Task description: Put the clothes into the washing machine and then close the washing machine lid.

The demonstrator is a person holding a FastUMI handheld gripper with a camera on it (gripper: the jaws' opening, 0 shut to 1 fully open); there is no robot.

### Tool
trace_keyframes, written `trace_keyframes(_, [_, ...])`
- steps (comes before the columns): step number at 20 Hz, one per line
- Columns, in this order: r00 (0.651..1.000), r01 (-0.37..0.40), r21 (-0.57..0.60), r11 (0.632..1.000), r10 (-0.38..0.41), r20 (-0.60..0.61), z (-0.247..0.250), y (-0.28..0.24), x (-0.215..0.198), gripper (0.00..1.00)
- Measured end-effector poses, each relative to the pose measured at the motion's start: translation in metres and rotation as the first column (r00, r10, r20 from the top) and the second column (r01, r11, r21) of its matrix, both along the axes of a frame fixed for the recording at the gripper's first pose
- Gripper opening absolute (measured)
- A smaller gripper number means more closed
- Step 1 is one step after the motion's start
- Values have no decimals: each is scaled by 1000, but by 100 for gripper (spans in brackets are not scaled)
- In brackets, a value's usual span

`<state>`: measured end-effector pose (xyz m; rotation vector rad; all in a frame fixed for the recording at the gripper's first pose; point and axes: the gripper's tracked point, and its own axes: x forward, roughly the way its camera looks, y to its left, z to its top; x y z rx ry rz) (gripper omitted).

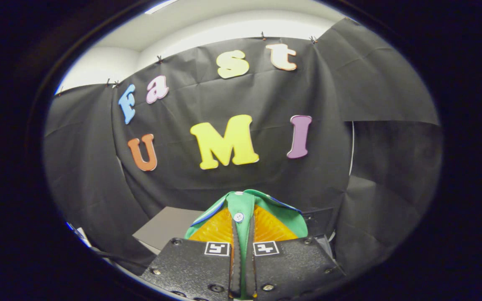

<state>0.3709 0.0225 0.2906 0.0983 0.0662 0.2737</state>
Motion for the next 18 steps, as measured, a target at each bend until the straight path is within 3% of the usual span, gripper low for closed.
trace_keyframes(5, [1000, -15, -72, 997, 15, -12, -24, -53, 51, 8])
trace_keyframes(12, [986, -80, -118, 990, 61, -156, -131, -72, 131, 8])
trace_keyframes(18, [955, -126, -158, 979, 76, -287, -234, -68, 173, 8])
